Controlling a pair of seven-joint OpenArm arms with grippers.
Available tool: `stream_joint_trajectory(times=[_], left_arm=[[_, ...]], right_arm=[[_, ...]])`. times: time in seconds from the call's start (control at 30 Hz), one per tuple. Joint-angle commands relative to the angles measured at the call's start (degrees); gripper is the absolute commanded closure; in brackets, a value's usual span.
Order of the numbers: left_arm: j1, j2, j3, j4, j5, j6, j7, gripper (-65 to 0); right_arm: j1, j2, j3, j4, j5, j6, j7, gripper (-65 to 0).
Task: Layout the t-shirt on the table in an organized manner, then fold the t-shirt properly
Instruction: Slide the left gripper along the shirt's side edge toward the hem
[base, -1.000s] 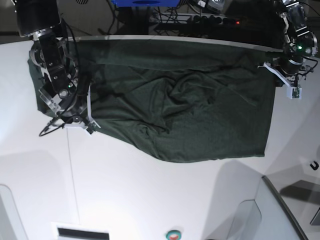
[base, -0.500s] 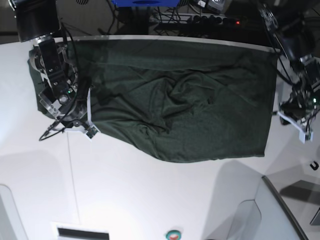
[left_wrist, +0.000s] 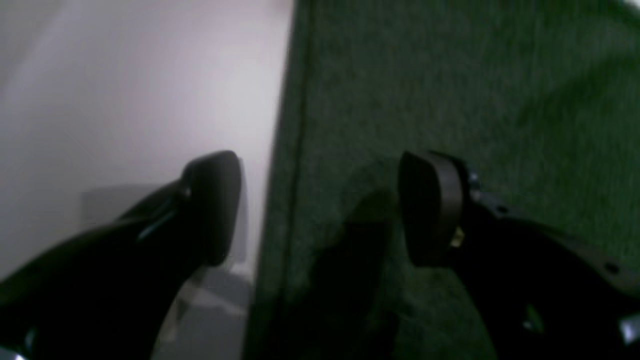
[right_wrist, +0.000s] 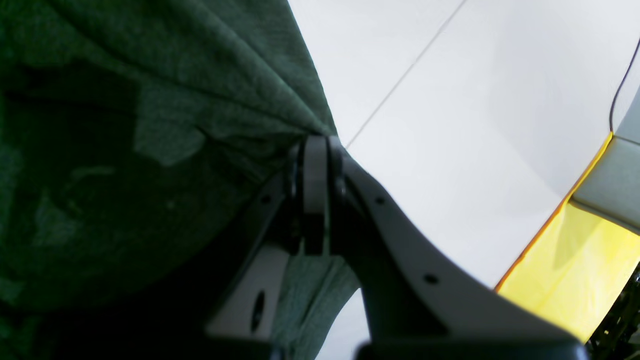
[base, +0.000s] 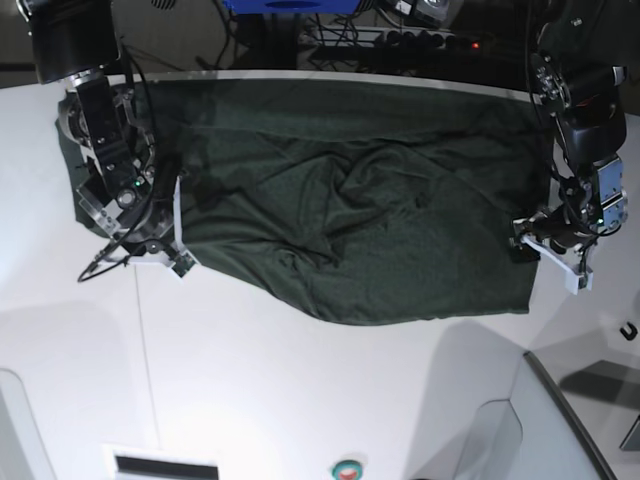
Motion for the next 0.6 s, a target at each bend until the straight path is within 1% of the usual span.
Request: stream_joint_trajectory(times=[0.0, 0.03, 0.07, 0.1, 0.13, 0.23, 0.27, 0.33, 0.5, 0.57], left_arm=[[-0.4, -0.7, 0.0, -0.4, 0.6, 1.5, 1.1, -47.6], [-0.2, -0.7, 0.0, -0.6, 0.6, 2.1, 1.1, -46.9], [-0.2, -0.7, 0.0, -0.8, 0.6, 2.2, 1.1, -44.1], [-0.1, -0.6, 0.0, -0.9, 0.6, 2.2, 1.1, -39.2], [-0.1, -0.5, 0.0, -0.9, 0.6, 2.2, 1.1, -32.9], [-0.1, -0.5, 0.0, -0.9, 0.6, 2.4, 1.1, -4.4], [-0.1, -0.5, 0.0, -0.9, 0.6, 2.7, 1.1, 0.0], [-0.1, -0.5, 0.0, -0.9, 0.5, 3.5, 1.1, 0.0], [-0.1, -0.7, 0.0, -0.3, 0.5, 3.6, 1.4, 0.0], [-0.1, -0.7, 0.1, 2.0, 0.5, 3.6, 2.0, 0.0]], right_arm=[[0.8, 0.4, 0.2, 1.2, -0.5, 0.1, 0.7, -0.6], [0.8, 0.4, 0.2, 1.2, -0.5, 0.1, 0.7, -0.6], [0.8, 0.4, 0.2, 1.2, -0.5, 0.1, 0.7, -0.6], [0.8, 0.4, 0.2, 1.2, -0.5, 0.1, 0.7, -0.6], [0.8, 0.4, 0.2, 1.2, -0.5, 0.1, 0.7, -0.6], [0.8, 0.4, 0.2, 1.2, -0.5, 0.1, 0.7, -0.6], [0.8, 0.4, 0.2, 1.2, -0.5, 0.1, 0.7, -0.6], [0.8, 0.4, 0.2, 1.2, -0.5, 0.1, 0.7, -0.6], [0.8, 0.4, 0.2, 1.2, -0.5, 0.1, 0.7, -0.6], [0.8, 0.4, 0.2, 1.2, -0.5, 0.1, 0.7, -0.6]])
